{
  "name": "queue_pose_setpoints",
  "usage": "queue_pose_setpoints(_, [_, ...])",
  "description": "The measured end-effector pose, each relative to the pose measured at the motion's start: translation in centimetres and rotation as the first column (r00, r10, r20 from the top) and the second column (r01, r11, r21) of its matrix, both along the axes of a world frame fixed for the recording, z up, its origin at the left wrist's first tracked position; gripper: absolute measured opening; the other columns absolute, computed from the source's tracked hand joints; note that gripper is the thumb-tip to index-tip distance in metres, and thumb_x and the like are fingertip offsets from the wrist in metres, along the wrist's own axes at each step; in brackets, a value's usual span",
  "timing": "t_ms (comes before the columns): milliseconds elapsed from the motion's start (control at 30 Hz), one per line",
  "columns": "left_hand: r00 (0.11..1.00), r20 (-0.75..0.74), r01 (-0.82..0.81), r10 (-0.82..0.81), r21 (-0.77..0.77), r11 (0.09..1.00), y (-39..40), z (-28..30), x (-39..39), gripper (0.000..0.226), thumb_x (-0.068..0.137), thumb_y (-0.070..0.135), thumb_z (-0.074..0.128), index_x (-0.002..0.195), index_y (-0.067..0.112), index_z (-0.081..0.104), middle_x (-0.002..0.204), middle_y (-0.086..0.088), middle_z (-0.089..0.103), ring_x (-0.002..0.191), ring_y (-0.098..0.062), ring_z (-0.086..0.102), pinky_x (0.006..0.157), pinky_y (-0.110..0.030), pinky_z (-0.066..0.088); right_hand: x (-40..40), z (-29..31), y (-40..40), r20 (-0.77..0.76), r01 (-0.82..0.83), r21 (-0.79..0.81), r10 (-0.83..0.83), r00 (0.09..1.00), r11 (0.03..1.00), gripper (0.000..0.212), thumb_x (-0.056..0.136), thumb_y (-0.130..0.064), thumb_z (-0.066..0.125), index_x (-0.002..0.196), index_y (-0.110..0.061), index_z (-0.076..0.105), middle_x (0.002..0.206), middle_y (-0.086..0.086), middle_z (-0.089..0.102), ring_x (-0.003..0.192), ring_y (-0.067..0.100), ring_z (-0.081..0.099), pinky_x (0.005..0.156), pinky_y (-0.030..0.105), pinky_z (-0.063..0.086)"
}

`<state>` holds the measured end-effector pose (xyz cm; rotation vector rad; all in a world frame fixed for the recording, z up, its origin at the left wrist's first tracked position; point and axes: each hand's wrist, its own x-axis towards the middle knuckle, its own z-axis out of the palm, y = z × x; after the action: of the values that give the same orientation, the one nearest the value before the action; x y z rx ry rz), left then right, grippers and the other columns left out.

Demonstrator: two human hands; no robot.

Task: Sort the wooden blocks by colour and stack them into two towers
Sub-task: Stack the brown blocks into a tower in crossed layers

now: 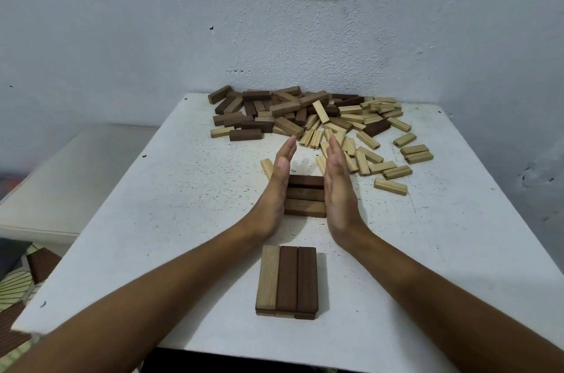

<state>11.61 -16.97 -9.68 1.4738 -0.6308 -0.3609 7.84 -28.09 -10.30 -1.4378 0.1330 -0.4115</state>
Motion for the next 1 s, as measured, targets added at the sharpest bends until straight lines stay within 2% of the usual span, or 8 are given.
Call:
queue_pose_setpoints(133, [0.992,0.106,-0.073,0.066,0.060,0.996,0.4,0.8,0.5,0.046,0.095,0.044,0.037,0.140,0.040,0.030,0.150,0.012,0.036,0.136,0.012,0.028,0.107,-0.010,0.025,-0.5,0.4,-1.1,0.031,0.066,-0.204,-0.061,0.998,0.977,0.062,0.088,-0.021,0.054,0.147,-0.023,0.035,0.151,-0.006,0.039,0.136,-0.003,0.034,0.102,0.006,0.028])
queue_pose_setpoints(233, [0.936,0.343,-0.157,0.083,0.195,0.968,2.0,1.1,2.1,0.060,0.082,0.022,0.062,0.138,0.027,0.042,0.130,0.005,0.058,0.124,0.006,0.047,0.093,-0.004,0.035,-1.0,1.2,-3.7,0.004,0.003,-0.486,-0.001,1.000,0.874,0.072,0.084,0.001,0.061,0.147,-0.020,0.035,0.136,-0.001,0.053,0.122,0.001,0.049,0.092,0.009,0.040])
queue_pose_setpoints(333, [0.883,0.458,-0.121,-0.098,0.425,0.897,3.7,0.7,3.8,0.080,0.068,0.038,0.077,0.140,0.032,0.041,0.127,0.004,0.058,0.124,-0.002,0.049,0.102,-0.013,0.035,-1.3,1.8,-6.2,-0.198,-0.214,-0.702,0.103,0.975,0.679,0.092,0.078,-0.019,0.076,0.150,-0.040,0.022,0.137,-0.009,0.051,0.130,0.005,0.037,0.108,0.035,0.032])
queue_pose_setpoints(400, [0.844,0.500,-0.101,-0.195,0.504,0.858,4.2,0.2,4.4,0.091,0.062,0.053,0.078,0.142,0.035,0.037,0.130,0.005,0.056,0.129,-0.006,0.044,0.112,-0.018,0.023,-1.2,1.8,-7.1,-0.284,-0.313,-0.776,0.140,0.949,0.547,0.105,0.072,-0.037,0.083,0.151,-0.041,0.015,0.141,-0.009,0.048,0.134,0.001,0.025,0.118,0.040,0.012])
queue_pose_setpoints(467, [0.823,0.524,-0.122,-0.218,0.538,0.834,4.3,-0.2,4.7,0.096,0.060,0.059,0.076,0.144,0.036,0.034,0.131,0.008,0.056,0.134,-0.007,0.037,0.120,-0.032,0.006,-0.9,1.7,-7.3,-0.308,-0.345,-0.819,0.156,0.938,0.459,0.115,0.067,-0.047,0.084,0.154,-0.037,0.009,0.142,-0.006,0.047,0.143,0.009,0.021,0.121,0.043,-0.004])
queue_pose_setpoints(533, [0.822,0.525,-0.139,-0.219,0.558,0.818,4.2,-0.4,4.8,0.097,0.060,0.055,0.078,0.143,0.039,0.032,0.131,0.009,0.056,0.135,-0.006,0.035,0.121,-0.038,-0.002,-0.8,1.7,-7.2,-0.316,-0.349,-0.835,0.149,0.937,0.426,0.119,0.066,-0.049,0.084,0.155,-0.035,0.006,0.142,-0.006,0.046,0.144,0.013,0.021,0.120,0.041,-0.010])
queue_pose_setpoints(667, [0.834,0.510,-0.131,-0.212,0.556,0.821,4.0,-0.2,4.7,0.095,0.061,0.048,0.080,0.142,0.041,0.031,0.128,0.009,0.058,0.130,-0.003,0.041,0.118,-0.030,-0.005,-0.6,1.7,-7.0,-0.295,-0.329,-0.861,0.146,0.944,0.387,0.120,0.066,-0.049,0.084,0.155,-0.034,0.005,0.134,-0.008,0.049,0.139,0.011,0.029,0.120,0.040,-0.010])
queue_pose_setpoints(1000, [0.845,0.498,-0.128,-0.196,0.545,0.829,4.0,0.0,4.5,0.090,0.061,0.045,0.080,0.140,0.036,0.038,0.124,0.015,0.057,0.129,-0.004,0.043,0.114,-0.027,-0.005,-0.4,1.3,-7.0,-0.268,-0.299,-0.864,0.132,0.954,0.405,0.117,0.068,-0.047,0.083,0.154,-0.033,0.006,0.131,-0.006,0.053,0.136,0.012,0.034,0.121,0.042,-0.009])
